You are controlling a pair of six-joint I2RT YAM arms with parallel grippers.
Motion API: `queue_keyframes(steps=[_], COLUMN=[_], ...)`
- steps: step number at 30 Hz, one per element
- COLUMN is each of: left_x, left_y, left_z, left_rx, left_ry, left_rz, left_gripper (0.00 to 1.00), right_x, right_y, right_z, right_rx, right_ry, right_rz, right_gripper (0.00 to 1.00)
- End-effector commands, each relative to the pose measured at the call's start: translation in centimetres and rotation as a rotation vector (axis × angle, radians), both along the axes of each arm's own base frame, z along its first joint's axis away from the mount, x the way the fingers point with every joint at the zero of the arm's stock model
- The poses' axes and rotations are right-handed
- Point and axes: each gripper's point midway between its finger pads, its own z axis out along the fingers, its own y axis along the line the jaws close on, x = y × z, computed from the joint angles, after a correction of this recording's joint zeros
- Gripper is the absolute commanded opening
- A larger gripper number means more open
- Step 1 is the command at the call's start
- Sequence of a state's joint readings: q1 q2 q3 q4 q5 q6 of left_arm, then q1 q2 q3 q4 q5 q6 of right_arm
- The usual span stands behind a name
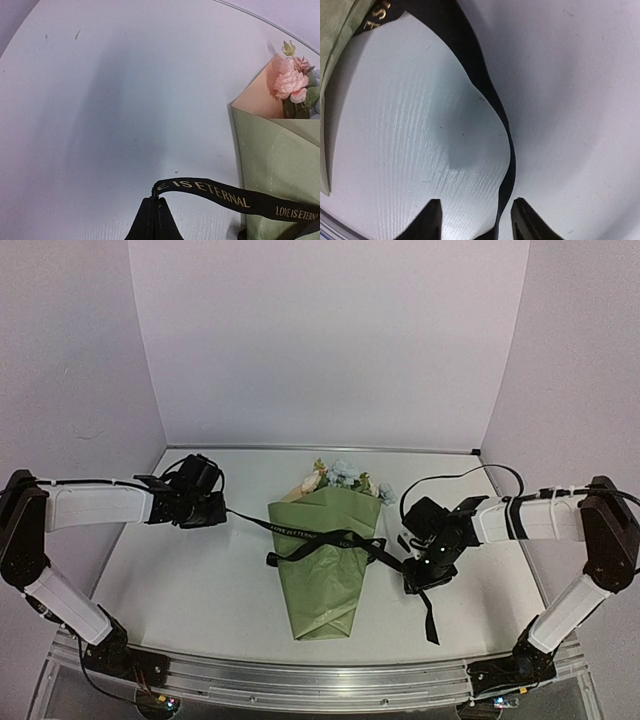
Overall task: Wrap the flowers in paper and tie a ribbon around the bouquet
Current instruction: Cross the ribbon over the folded bouquet.
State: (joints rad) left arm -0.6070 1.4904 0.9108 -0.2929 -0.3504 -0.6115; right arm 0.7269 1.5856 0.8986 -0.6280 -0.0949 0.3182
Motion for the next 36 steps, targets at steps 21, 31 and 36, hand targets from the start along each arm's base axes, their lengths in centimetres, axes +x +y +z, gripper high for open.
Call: queue_keyframes(steps=[21,31,36], left_x=[-5.2,-4.7,-4.7], left_y=[16.5,17.2,17.7], left_z=[-8.9,-10.0,-10.5], left_rx=[-0.026,-0.055,-0.103], left_ry=[0.247,0.275,0.283], left_rz=[0.651,0.667,0.696], left_gripper=[0.0,0.0,0.0], right_x=[0.9,1.9,2.2], right_y=[-7.0,-11.3,-12.4], right_z=[2.3,4.0,3.8], right_rx=[-0.143,-0.228,-0.217], right_ry=[0.006,-0.016,0.028], right_rz=[-0.252,-0.424,-0.53], right_gripper=[0.0,0.0,0.0])
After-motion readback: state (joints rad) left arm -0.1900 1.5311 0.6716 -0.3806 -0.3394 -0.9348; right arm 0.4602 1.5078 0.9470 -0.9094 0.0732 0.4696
